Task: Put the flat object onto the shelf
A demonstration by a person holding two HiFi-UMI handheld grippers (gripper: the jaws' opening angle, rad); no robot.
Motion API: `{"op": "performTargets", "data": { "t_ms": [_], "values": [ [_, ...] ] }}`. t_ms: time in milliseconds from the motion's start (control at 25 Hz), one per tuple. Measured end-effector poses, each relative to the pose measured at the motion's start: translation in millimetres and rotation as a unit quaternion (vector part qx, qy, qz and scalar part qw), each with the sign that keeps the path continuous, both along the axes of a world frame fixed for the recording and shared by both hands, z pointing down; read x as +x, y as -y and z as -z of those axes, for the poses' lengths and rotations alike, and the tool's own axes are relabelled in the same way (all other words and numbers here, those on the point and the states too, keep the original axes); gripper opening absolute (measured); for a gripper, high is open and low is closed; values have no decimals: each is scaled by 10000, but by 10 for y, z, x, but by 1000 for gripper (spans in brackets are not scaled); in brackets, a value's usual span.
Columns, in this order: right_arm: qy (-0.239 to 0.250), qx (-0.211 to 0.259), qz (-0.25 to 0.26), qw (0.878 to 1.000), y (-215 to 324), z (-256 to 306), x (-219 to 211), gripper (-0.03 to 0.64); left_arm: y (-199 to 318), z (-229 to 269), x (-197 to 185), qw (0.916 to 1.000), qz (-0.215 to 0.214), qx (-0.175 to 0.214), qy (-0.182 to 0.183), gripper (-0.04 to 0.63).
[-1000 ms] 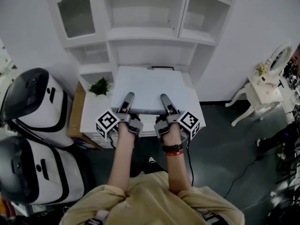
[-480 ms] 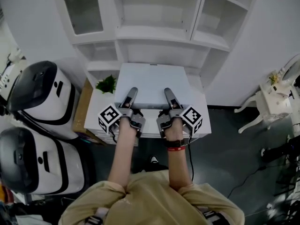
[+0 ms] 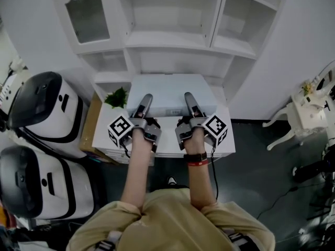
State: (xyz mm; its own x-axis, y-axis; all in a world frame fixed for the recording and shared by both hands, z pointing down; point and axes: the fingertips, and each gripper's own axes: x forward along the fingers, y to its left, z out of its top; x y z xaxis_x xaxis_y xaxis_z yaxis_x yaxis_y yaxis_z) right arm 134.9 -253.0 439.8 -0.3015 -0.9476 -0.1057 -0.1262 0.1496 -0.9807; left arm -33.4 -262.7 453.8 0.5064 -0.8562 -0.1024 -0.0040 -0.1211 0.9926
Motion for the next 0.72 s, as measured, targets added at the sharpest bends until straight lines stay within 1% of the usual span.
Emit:
{"op": "performTargets", "data": {
  "t_ms": [120, 280, 440, 640, 720],
  "values": [
    [-100, 65, 172, 9998, 64, 82, 42, 400, 47, 108, 71, 9998, -14, 186, 89, 367],
    [-146, 224, 319, 9991, 107, 237, 46, 396, 76, 338, 116, 9988, -5, 485, -58, 364],
    [-166, 306, 358, 9988, 147, 386, 20, 396, 103, 503, 81, 9980, 122, 606, -135, 364],
    [-189, 394, 435, 9981, 164, 550, -27, 396, 112, 699, 27, 9968, 232, 757, -146, 364],
    [-134, 495, 471, 9976, 177, 625, -48, 396, 125, 774, 9, 9960, 258, 843, -156, 364]
  ]
}}
